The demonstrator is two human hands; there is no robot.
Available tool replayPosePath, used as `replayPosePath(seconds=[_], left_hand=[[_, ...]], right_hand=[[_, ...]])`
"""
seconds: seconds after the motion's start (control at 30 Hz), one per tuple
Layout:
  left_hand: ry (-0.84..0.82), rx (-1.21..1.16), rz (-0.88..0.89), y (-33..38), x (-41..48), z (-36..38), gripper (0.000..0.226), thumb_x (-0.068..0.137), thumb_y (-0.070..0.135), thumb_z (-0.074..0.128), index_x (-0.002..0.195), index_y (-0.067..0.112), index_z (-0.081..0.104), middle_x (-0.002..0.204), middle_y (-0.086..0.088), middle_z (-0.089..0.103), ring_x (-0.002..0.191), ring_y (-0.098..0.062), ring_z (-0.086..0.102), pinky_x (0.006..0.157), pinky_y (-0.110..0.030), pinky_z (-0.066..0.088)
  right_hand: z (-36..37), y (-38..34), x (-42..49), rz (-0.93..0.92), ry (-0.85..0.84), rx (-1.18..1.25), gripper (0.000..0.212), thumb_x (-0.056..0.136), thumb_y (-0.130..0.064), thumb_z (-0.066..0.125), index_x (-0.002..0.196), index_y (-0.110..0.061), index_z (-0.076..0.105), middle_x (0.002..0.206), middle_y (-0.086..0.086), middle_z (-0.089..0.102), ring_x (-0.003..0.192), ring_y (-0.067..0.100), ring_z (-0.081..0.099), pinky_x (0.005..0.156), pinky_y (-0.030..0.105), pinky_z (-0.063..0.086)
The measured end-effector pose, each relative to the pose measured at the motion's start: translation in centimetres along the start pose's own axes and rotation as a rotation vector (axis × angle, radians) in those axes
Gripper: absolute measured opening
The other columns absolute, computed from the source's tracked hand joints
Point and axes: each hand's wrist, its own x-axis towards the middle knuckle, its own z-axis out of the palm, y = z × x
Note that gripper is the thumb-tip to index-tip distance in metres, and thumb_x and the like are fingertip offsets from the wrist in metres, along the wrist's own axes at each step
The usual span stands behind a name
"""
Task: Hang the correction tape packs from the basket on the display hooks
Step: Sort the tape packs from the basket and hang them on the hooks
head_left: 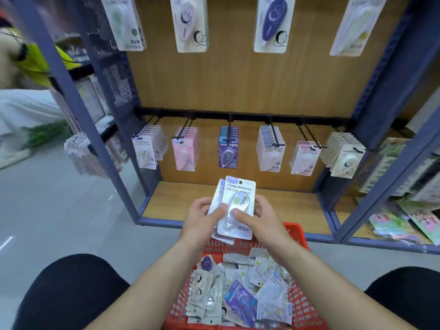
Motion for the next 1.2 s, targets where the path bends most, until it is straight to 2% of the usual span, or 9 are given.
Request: replayPosePath(seconds=[0.07, 0.23, 0.33, 0.53, 0.63, 0.73, 0.83, 1.0, 1.2], left_hand=[[0.037, -0.052, 0.001, 0.4, 0.0, -0.3, 0.031, 0.092, 0.020, 0.075, 0.117, 0.017, 0.057, 0.108, -0.005, 0.076, 0.094, -0.029, 0.076, 0.091, -0.054, 0.059], [0.123, -0.078, 0.064, 2.3, 0.5, -2.3, 0.031, 0.093, 0.031, 0.072, 0.112, 0.030, 0.048, 0.109, -0.002, 0.072, 0.095, -0.024, 0.074, 0.090, -0.051, 0.059], [0.144, -0.040, 0.163, 3.9, 0.8, -4.4, 0.038, 0.094, 0.033, 0.072, 0.123, 0.027, 0.048, 0.117, 0.003, 0.069, 0.101, -0.018, 0.072, 0.093, -0.046, 0.058], [0.205, 0.022, 0.174, 6.9, 3.9, -12.8, 0.018, 0.094, 0.025, 0.073, 0.109, 0.026, 0.064, 0.106, 0.006, 0.074, 0.098, -0.019, 0.073, 0.088, -0.043, 0.060], [0.262, 0.050, 0.155, 7.2, 6.2, -17.4, 0.026, 0.092, 0.022, 0.076, 0.113, 0.023, 0.061, 0.110, 0.002, 0.072, 0.097, -0.022, 0.072, 0.077, -0.037, 0.058], [0.290, 0.069, 0.142, 6.5, 8.2, -20.9, 0.043, 0.086, 0.022, 0.081, 0.123, 0.016, 0.061, 0.114, -0.004, 0.073, 0.097, -0.023, 0.073, 0.072, -0.032, 0.057], [0.333, 0.092, 0.164, 5.3, 9.4, -23.3, 0.037, 0.085, 0.021, 0.082, 0.118, 0.016, 0.064, 0.110, -0.002, 0.075, 0.090, -0.019, 0.073, 0.063, -0.022, 0.056], [0.400, 0.114, 0.157, 3.3, 10.4, -26.0, 0.031, 0.087, 0.027, 0.080, 0.112, 0.025, 0.063, 0.106, 0.002, 0.076, 0.087, -0.014, 0.076, 0.068, -0.030, 0.054], [0.414, 0.093, 0.131, 3.1, 11.6, -26.7, 0.031, 0.088, 0.027, 0.079, 0.114, 0.028, 0.062, 0.103, 0.007, 0.076, 0.078, -0.008, 0.075, 0.056, -0.018, 0.050]], right_hand=[[1.0, -0.7, 0.2, -0.050, -0.006, 0.035, 0.042, 0.089, -0.012, 0.077, 0.124, -0.026, 0.060, 0.113, -0.006, 0.076, 0.101, 0.008, 0.073, 0.078, 0.025, 0.059], [3.9, -2.6, 1.1, -0.116, -0.060, 0.088, 0.034, 0.091, -0.009, 0.074, 0.123, -0.015, 0.063, 0.113, -0.002, 0.077, 0.103, 0.019, 0.074, 0.087, 0.038, 0.059], [5.7, -3.6, 2.5, -0.110, -0.076, 0.149, 0.035, 0.092, -0.006, 0.072, 0.124, -0.012, 0.060, 0.114, 0.003, 0.077, 0.104, 0.025, 0.074, 0.089, 0.044, 0.059], [9.9, -4.0, 8.1, -0.038, -0.022, 0.144, 0.028, 0.094, 0.001, 0.064, 0.114, -0.018, 0.062, 0.110, 0.004, 0.077, 0.092, 0.024, 0.074, 0.069, 0.040, 0.059], [13.0, -2.8, 12.1, -0.036, 0.007, 0.009, 0.024, 0.094, -0.005, 0.064, 0.105, -0.026, 0.064, 0.108, -0.001, 0.076, 0.098, 0.025, 0.073, 0.084, 0.051, 0.059], [16.6, -1.8, 16.2, -0.060, -0.002, -0.072, 0.018, 0.094, -0.010, 0.067, 0.108, -0.022, 0.065, 0.107, -0.003, 0.075, 0.096, 0.020, 0.073, 0.078, 0.041, 0.060], [19.9, -1.1, 20.4, -0.097, -0.043, -0.142, 0.020, 0.095, -0.014, 0.070, 0.114, -0.013, 0.064, 0.108, 0.000, 0.074, 0.095, 0.016, 0.072, 0.076, 0.031, 0.057], [24.8, -0.7, 25.9, -0.143, -0.125, -0.197, 0.018, 0.097, -0.013, 0.068, 0.108, -0.022, 0.058, 0.109, -0.001, 0.073, 0.092, 0.012, 0.070, 0.062, 0.019, 0.052], [27.2, 0.8, 29.4, -0.154, -0.151, -0.193, 0.022, 0.094, -0.016, 0.072, 0.112, -0.019, 0.061, 0.109, -0.003, 0.076, 0.099, 0.015, 0.073, 0.074, 0.030, 0.060]])
